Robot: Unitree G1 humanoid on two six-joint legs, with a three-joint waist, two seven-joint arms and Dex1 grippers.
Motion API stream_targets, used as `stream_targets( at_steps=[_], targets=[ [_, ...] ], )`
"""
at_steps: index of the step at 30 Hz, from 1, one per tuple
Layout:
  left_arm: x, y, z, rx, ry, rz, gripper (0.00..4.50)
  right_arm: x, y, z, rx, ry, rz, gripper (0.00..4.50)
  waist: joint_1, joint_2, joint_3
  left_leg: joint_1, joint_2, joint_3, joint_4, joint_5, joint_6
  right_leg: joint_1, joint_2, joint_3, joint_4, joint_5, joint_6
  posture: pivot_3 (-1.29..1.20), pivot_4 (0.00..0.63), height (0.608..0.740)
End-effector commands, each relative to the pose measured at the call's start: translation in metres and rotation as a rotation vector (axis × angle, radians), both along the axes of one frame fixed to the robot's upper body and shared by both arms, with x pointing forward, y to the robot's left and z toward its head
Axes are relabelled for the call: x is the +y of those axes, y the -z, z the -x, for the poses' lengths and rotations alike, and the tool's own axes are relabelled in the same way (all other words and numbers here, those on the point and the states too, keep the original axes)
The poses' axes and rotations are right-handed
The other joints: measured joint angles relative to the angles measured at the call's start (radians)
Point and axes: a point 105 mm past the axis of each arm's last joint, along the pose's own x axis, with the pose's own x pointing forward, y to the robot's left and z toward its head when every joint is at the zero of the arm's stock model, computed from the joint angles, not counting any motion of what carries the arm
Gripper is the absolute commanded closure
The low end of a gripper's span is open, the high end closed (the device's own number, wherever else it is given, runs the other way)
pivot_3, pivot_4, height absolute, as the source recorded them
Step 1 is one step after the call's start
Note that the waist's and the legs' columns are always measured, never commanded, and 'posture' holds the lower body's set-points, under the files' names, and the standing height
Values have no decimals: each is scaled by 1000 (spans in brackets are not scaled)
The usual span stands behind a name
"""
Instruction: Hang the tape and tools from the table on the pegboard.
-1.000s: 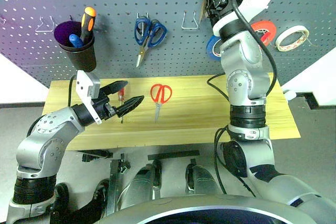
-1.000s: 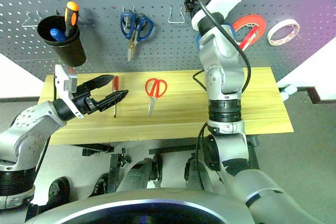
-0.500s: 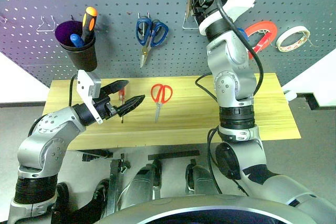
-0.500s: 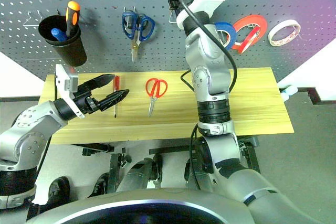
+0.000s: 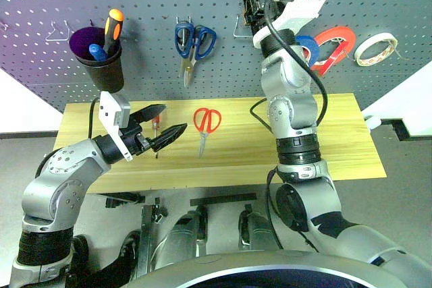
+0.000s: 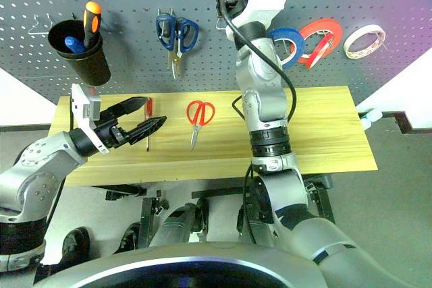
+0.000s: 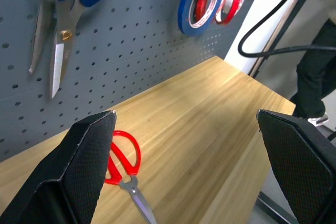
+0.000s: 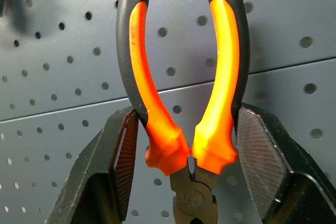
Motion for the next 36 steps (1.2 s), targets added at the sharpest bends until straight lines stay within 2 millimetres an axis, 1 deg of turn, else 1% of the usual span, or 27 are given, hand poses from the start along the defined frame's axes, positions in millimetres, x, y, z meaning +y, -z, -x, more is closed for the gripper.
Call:
stream_targets(
  at_steps=[1,7,12,20,23,30,32,34,36],
  targets=[
    [-1,-9,6,-34,6,-5,0,9,-18,15,-123,-1,15,2025,1,0,0,0,0,0,0,0,0,0,0,0,0,0,0,6,237,723],
    [0,-9,8,-29,3,-7,0,11,-15,14,-147,-3,25,2025,2,0,0,0,0,0,0,0,0,0,0,0,0,0,0,14,238,723],
    [0,-9,9,-24,2,-10,0,16,-11,14,-181,21,74,2025,2,0,0,0,0,0,0,0,-1,0,0,0,0,0,0,16,242,723],
    [1,-10,11,-17,4,-14,0,11,-4,4,-180,50,99,2025,3,0,0,1,0,0,0,0,-1,0,0,0,0,0,0,17,250,723],
    [1,-9,11,-14,1,-14,0,10,2,-2,-167,65,111,2025,2,0,0,1,0,0,0,0,-1,0,0,0,0,0,0,19,255,723],
    [0,-9,12,-9,0,-13,0,4,2,-9,-175,105,148,2025,2,0,0,1,0,0,0,0,-1,0,0,0,0,0,0,21,260,723],
    [0,-9,12,-9,-1,-10,0,1,5,-12,-165,121,157,2025,2,0,0,1,0,0,0,0,-1,0,0,0,0,0,0,22,262,723],
    [0,-10,13,-9,0,-11,0,-2,9,-16,-165,180,206,2025,3,0,0,1,0,0,0,0,-1,0,0,0,0,0,0,24,267,723],
    [0,-10,13,-8,0,-12,0,-4,13,-19,-147,181,198,2025,4,0,0,1,0,0,0,0,-1,-1,0,0,0,0,0,24,269,723]
  ],
)
